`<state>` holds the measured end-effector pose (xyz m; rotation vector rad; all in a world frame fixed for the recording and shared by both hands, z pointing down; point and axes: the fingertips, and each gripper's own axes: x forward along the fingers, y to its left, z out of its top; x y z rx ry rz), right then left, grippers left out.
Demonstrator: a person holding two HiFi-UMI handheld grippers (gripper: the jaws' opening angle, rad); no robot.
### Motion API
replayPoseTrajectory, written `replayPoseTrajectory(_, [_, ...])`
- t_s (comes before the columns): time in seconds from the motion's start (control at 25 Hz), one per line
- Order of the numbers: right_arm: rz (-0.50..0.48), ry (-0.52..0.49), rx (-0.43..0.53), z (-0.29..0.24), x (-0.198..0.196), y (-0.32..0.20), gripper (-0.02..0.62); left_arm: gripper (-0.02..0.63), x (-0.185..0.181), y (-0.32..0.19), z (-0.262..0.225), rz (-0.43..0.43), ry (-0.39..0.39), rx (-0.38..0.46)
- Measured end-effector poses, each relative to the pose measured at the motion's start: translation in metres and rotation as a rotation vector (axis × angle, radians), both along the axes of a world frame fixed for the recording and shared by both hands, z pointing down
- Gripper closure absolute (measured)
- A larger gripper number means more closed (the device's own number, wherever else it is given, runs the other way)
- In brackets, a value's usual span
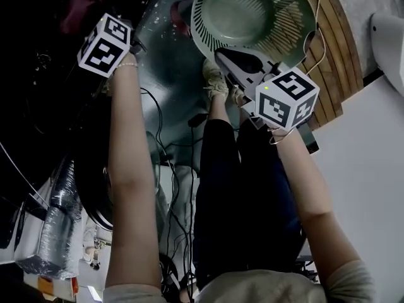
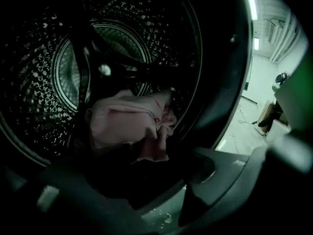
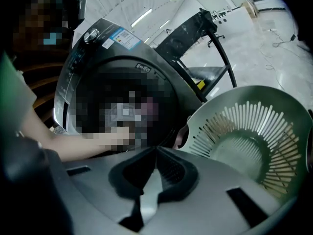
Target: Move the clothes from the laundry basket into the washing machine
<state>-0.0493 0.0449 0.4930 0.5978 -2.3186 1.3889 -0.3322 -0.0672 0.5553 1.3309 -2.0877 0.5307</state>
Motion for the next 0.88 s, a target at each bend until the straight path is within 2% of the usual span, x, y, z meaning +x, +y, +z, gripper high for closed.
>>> replayPoseTrajectory(0.16, [0.006,0.011,0.043,-0.028,0.005,-0.009,0.578,0.336,0.052,0.036,-0.034,0.026,0.113,0.061])
replayPoseTrajectory(0.4, [-0.03,0.006,0.14,-0.113,0.016,-0.019,0.586,0.336,0.154,0.062,-0.136,0.262,0.236,0.15])
replayPoseTrajectory(0.52, [-0.078,0.003,0.189,-0.171,0.027,-0.01,0.586,0.337,0.191,0.081,-0.201,0.34,0.299,0.18])
replayPoseTrajectory(0.72, [-0.087,-0.053,0.297,-0.272,0.042,-0.011,0.586,0.339,0.239,0.087,-0.307,0.499,0.376,0.244])
replayPoseTrajectory(0.8, [-0.091,-0.073,0.331,-0.315,0.05,-0.007,0.586,0.36,0.254,0.091,-0.354,0.571,0.4,0.284])
replayPoseTrajectory(0.88, [-0.057,-0.096,0.37,-0.358,0.061,-0.009,0.586,0.431,0.264,0.094,-0.4,0.63,0.402,0.329])
